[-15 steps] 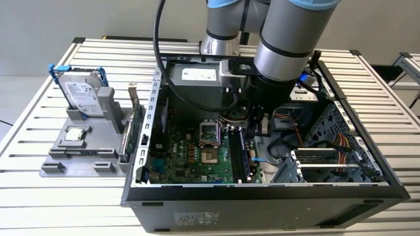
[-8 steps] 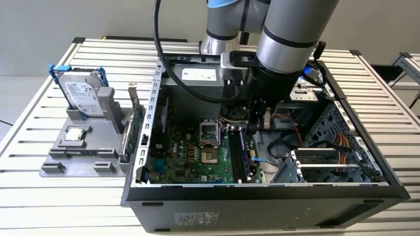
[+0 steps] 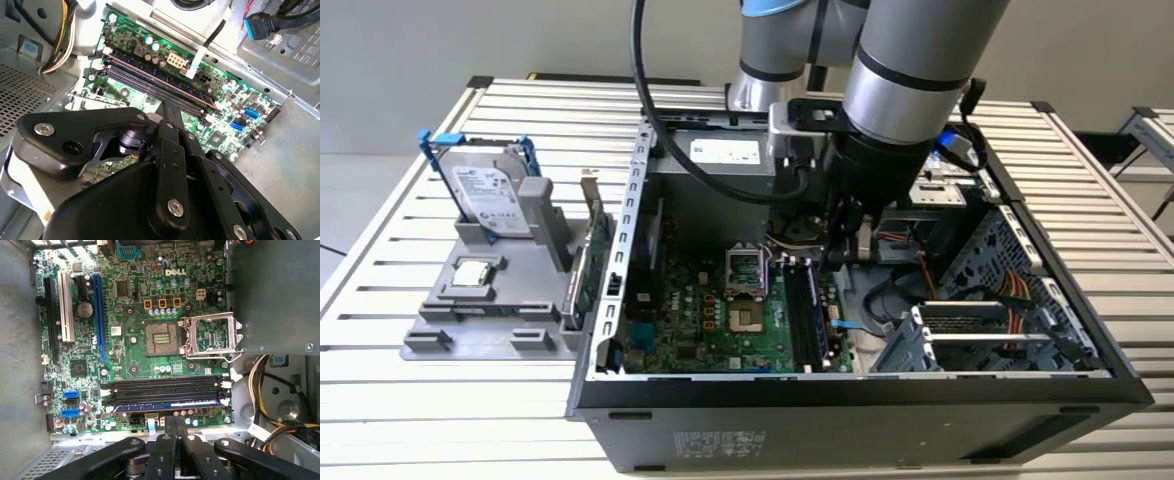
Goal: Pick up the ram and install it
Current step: 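Press down the ram until it locks into place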
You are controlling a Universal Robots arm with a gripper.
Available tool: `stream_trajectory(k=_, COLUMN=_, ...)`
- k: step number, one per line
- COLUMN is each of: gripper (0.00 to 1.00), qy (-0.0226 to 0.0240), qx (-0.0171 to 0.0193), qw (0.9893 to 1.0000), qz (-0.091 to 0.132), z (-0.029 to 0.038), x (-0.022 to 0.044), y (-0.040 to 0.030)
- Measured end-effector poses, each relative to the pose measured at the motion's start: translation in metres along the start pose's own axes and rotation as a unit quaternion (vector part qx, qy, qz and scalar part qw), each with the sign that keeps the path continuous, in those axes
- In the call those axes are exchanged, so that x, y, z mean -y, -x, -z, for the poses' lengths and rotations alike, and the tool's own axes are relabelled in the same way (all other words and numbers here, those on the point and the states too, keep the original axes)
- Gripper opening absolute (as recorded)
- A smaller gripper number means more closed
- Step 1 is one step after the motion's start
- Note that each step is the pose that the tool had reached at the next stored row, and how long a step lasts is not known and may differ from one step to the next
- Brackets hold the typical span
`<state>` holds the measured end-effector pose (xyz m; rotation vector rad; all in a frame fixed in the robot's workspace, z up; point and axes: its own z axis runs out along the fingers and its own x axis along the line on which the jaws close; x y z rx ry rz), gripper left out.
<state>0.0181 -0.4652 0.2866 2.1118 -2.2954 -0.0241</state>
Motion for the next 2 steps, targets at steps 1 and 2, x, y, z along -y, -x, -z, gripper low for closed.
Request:
stream_trajectory(k=1, gripper=0.00, qy=0.0000, qx=0.0000, qw=1.0000, qz=0.000, z=0.0000, x=0.0000, y=0.0000)
stream_trajectory(k=2, gripper=0.00, qy=0.0000, qx=0.0000, qw=1.0000, qz=0.000, z=0.0001, x=0.0000, y=0.0000)
